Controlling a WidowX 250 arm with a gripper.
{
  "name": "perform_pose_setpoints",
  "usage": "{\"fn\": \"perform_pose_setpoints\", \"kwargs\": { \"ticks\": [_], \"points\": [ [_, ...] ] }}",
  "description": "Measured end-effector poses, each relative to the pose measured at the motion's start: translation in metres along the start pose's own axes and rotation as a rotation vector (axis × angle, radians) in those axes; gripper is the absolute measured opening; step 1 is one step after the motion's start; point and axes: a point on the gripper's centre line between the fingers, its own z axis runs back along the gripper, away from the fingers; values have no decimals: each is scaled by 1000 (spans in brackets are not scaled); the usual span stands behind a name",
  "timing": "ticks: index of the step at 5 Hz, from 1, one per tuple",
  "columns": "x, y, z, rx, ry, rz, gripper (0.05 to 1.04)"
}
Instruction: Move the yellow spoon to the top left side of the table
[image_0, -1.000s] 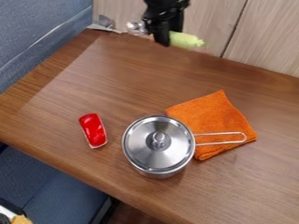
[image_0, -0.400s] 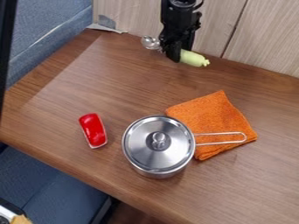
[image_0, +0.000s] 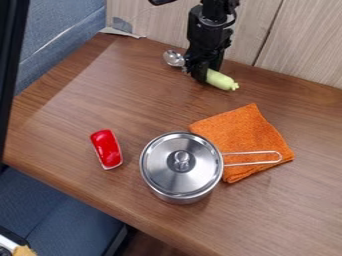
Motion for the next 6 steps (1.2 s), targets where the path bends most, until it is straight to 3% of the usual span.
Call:
{"fn": "perform_pose_setpoints", "kwargs": {
  "ticks": [1,2,3,5,6],
  "points": [
    [-2,2,-5,12,14,-1,449],
    [-2,5,-6,35,21,6,754],
    [-1,7,-6,45,12,10,991],
    [0,11,-7,66,8,7,1001],
    [2,7,2,55,37,22,1000]
  ]
}}
